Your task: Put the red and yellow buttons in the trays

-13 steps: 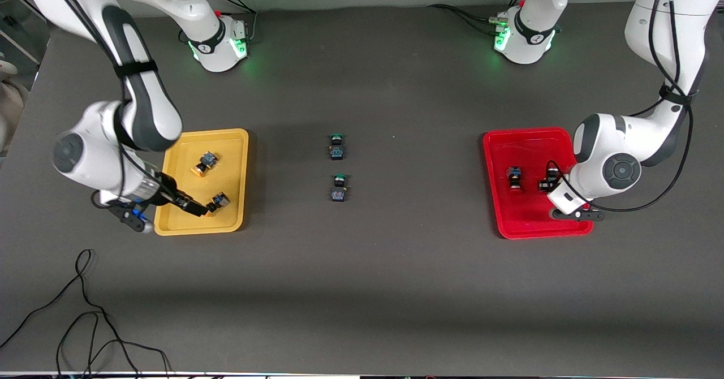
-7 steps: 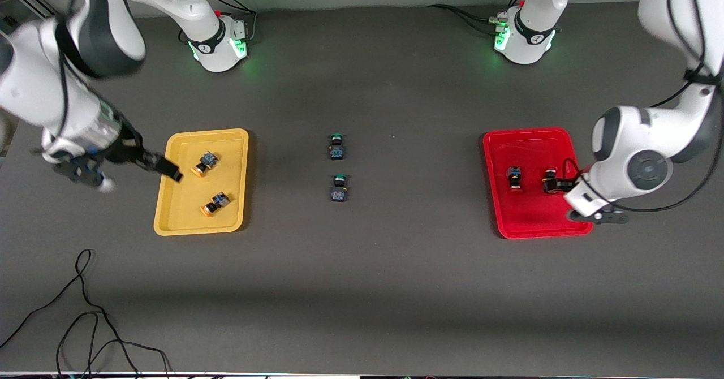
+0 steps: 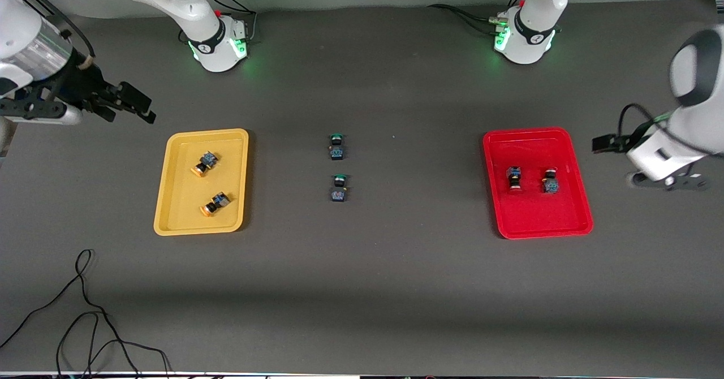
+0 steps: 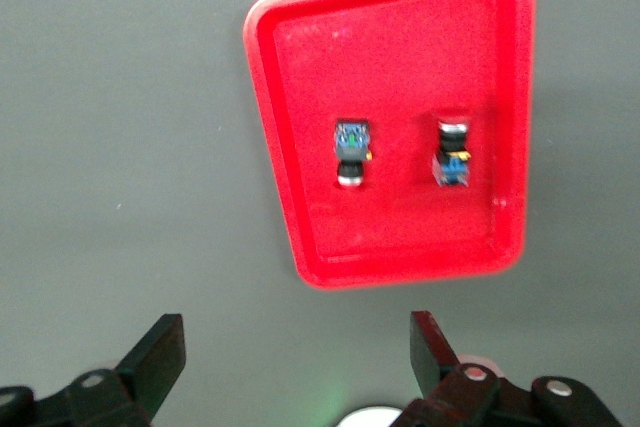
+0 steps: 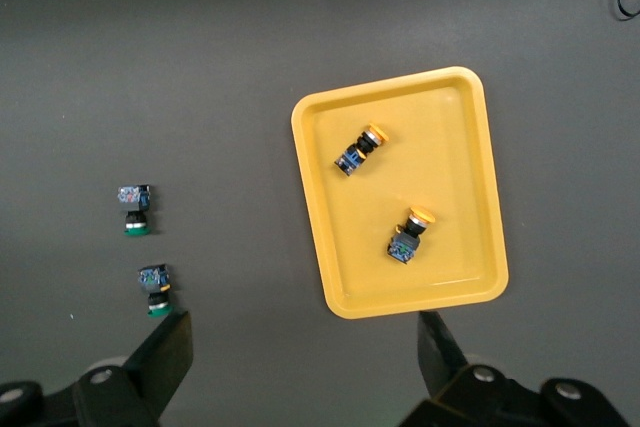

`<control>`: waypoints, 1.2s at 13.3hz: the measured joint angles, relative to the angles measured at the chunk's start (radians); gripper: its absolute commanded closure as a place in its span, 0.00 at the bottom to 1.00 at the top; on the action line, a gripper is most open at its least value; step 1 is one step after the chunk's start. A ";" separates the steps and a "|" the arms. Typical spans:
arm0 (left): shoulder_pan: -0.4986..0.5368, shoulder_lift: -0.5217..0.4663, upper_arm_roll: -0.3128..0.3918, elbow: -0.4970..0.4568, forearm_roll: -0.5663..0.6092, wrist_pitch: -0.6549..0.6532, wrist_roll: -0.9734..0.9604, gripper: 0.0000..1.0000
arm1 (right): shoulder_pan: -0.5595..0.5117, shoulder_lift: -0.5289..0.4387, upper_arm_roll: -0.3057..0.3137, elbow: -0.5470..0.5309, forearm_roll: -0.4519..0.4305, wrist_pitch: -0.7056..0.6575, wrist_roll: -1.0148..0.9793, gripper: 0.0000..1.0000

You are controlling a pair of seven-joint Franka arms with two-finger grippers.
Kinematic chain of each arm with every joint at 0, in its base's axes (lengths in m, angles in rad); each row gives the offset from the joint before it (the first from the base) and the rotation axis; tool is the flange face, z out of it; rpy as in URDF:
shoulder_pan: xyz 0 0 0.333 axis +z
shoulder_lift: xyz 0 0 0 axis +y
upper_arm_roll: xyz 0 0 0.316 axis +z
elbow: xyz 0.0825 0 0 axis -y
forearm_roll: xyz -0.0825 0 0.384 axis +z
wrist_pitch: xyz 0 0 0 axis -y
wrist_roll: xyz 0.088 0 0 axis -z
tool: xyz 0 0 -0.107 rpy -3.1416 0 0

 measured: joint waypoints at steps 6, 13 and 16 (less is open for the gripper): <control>-0.079 -0.019 0.031 0.167 -0.041 -0.160 0.009 0.00 | -0.001 0.003 0.038 0.000 -0.047 -0.002 -0.008 0.00; -0.282 -0.023 0.209 0.200 -0.071 -0.160 0.007 0.00 | -0.007 -0.002 0.051 0.035 -0.057 -0.030 -0.069 0.00; -0.282 -0.025 0.211 0.203 -0.083 -0.160 0.007 0.00 | -0.032 -0.004 0.046 0.079 -0.057 -0.092 -0.086 0.00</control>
